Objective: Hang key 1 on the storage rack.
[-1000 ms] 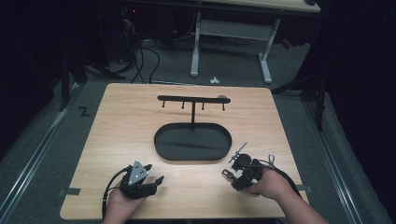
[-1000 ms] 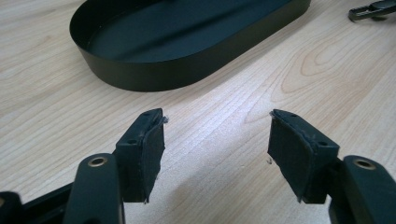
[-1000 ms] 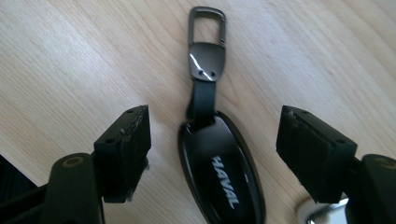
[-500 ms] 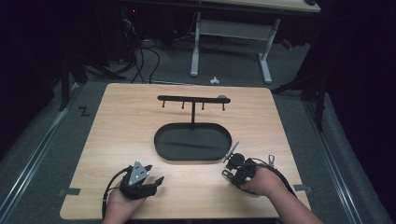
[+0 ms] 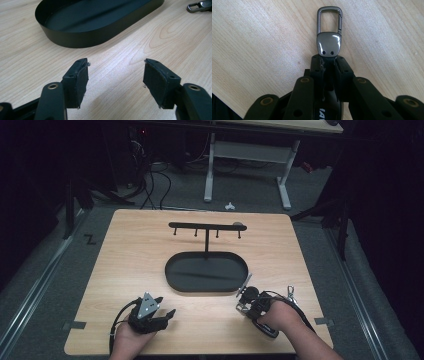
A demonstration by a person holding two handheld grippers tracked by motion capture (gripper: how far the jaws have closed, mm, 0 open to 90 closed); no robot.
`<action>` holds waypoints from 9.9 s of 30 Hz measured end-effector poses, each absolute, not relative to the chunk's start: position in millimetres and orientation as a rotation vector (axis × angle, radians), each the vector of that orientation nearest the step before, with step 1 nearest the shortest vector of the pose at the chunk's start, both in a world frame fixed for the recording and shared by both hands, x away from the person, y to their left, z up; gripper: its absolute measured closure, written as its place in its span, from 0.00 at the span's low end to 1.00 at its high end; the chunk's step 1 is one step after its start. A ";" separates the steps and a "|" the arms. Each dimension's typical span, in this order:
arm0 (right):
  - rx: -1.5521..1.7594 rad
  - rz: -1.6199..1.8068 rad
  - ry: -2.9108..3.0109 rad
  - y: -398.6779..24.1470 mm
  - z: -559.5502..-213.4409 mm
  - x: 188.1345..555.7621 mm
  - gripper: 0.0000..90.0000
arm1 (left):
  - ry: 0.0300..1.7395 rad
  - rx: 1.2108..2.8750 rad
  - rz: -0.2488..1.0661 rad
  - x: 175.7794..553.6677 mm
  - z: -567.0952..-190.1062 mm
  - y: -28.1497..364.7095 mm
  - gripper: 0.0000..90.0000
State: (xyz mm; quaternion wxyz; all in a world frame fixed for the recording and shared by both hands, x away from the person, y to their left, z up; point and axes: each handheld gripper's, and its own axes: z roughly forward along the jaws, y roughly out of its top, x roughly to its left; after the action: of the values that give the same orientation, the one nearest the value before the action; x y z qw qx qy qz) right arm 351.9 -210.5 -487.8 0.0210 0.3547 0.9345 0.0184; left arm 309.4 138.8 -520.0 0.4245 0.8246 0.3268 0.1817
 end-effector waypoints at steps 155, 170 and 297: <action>1.283 0.599 2.392 -141.8 -373.0 473.4 0.87 | 0.790 2.050 0.464 309.0 -525.6 143.8 0.38; 1.288 0.628 2.401 -153.4 -378.1 455.3 0.72 | 0.798 2.036 0.464 310.3 -526.0 144.2 0.38; 1.608 0.482 2.258 -323.9 -491.1 369.0 0.95 | 0.755 2.121 0.457 307.2 -530.6 133.1 0.39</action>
State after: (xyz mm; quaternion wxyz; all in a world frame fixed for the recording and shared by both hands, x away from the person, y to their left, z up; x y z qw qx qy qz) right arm 369.0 -323.9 -491.1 0.1632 0.5638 0.7918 0.1689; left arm 307.2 133.1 -530.6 0.4096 0.8422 0.3000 0.1813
